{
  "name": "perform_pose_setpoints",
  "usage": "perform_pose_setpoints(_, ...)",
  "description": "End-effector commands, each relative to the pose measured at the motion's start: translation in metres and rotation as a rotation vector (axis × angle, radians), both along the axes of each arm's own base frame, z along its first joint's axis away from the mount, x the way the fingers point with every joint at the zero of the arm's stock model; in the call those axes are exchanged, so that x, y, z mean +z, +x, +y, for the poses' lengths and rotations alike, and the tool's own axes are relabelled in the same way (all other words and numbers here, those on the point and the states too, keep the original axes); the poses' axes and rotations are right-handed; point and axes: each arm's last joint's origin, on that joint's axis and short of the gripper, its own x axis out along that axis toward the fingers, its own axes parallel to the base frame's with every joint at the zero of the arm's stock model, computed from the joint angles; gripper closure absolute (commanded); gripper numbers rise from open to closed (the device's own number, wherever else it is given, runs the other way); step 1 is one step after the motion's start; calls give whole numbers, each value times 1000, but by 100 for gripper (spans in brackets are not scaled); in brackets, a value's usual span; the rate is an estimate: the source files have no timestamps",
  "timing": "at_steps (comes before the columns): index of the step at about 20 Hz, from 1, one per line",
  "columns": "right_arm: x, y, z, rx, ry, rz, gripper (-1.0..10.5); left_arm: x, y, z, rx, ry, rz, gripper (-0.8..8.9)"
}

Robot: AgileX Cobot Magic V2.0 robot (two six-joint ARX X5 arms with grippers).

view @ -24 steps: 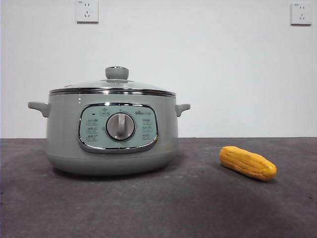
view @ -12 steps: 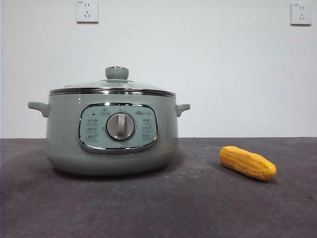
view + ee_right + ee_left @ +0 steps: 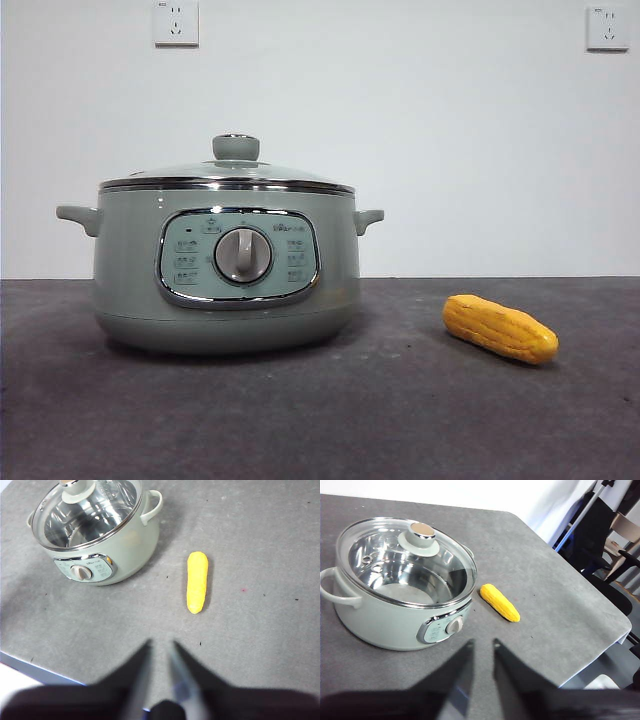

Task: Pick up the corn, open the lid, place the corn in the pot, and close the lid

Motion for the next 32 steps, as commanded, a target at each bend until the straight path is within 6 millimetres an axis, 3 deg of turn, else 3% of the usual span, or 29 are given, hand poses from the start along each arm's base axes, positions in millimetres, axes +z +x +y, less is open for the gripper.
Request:
perform_pose_setpoints(1,1,0,0,-13,18,-1,479,6,1,0,-13,5,-27,194)
perform_pose_setpoints(3,1,0,0,-13,17,-1,379,10,2,-1,-21,4,-30,188)
perform_pose_setpoints(9,2,14,0,-12,17,13,380,11,8,-1,-47,-5,-11,189)
perform_pose_setpoints(13,-2,44,1,-22,25,73,381,11,12,-2,-49,-6,4,189)
perform_pose_setpoints(16,-12,78,3,-16,21,164,382,11,14,-2,-49,-5,13,189)
perform_pose_setpoints(20,-39,139,20,47,-10,281,383,10,17,-2,-49,-6,22,189)
perform_pose_setpoints(25,-94,204,57,65,-177,387,383,10,18,-2,-49,-5,25,189)
perform_pose_setpoints(32,-153,248,93,68,-308,393,402,9,22,-2,-49,-5,43,189)
